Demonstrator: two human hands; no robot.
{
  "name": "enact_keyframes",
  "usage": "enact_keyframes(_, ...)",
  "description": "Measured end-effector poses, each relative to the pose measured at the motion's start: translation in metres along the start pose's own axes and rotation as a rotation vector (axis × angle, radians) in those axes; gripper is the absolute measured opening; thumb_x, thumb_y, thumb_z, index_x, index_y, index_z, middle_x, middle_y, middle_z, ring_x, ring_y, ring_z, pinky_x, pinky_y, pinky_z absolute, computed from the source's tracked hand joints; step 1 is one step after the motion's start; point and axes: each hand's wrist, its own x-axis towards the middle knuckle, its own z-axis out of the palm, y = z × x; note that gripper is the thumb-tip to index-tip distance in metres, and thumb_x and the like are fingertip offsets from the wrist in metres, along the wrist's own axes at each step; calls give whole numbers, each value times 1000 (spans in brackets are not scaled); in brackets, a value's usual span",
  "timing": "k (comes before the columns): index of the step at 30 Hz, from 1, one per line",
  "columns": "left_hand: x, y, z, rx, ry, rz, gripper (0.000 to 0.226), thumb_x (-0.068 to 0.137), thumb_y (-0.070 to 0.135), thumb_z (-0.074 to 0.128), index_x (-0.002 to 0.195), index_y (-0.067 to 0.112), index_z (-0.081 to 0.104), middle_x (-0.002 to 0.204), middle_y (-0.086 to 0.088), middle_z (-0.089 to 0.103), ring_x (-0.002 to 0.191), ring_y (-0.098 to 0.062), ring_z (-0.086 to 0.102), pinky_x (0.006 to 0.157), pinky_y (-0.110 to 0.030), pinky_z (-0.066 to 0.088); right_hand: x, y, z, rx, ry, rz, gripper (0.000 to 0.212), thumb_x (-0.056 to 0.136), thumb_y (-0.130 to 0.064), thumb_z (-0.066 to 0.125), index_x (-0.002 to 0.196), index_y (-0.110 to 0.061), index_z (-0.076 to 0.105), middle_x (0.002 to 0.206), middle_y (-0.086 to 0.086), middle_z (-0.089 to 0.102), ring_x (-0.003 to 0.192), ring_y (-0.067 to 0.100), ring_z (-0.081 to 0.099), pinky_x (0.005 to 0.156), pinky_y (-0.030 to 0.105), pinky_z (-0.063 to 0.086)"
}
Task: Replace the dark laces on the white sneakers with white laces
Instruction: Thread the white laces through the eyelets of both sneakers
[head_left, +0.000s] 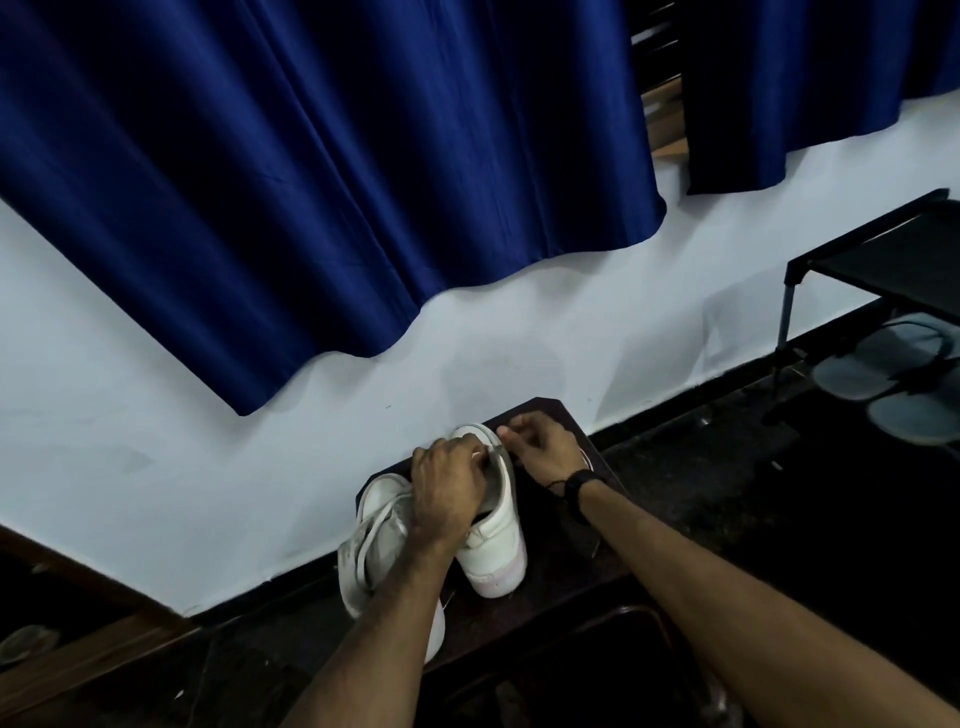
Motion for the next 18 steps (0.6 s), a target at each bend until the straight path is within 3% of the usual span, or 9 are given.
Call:
enact_keyframes(3,-1,0,0,-38,18,-14,9,83,19,61,83,20,69,71,-3,67,76,-26,62,71,-36,40,-1,-3,9,-131,-31,-41,8,84,-28,71,87,-23,77,87,-3,75,82,7,67,80,18,50)
enact_keyframes(8,-4,1,-2,-29,49,13,7,71,19,70,75,24,66,69,3,65,73,-23,60,67,-34,37,-1,-7,8,78,231,53,15,87,-26,67,81,-15,75,84,4,74,82,14,65,75,20,47)
enact_keyframes(11,-3,-1,0,-31,68,-29,4,72,23,69,75,23,66,75,4,64,81,-24,59,72,-37,37,4,-24,-14,652,403,96,26,95,-29,60,73,-13,61,69,1,71,68,17,67,67,29,54)
enact_keyframes(13,-3,-2,2,-33,82,-64,10,73,29,69,80,22,68,80,3,63,86,-23,57,76,-38,38,8,-37,-36,1017,355,52,26,100,-23,51,76,-12,49,62,0,69,47,12,61,49,24,52)
enact_keyframes(15,-5,-4,2,-46,119,-105,19,69,32,73,84,22,68,84,3,61,89,-22,55,78,-37,37,5,-50,-60,906,348,-20,27,100,-25,50,76,-14,47,67,1,68,39,9,48,42,21,40)
enact_keyframes(18,-8,-5,-2,-30,191,-183,31,62,30,76,91,24,67,88,3,58,90,-21,52,79,-36,33,0,-53,-85,149,291,-180,29,94,-35,57,73,-15,58,76,0,71,57,14,56,58,28,43)
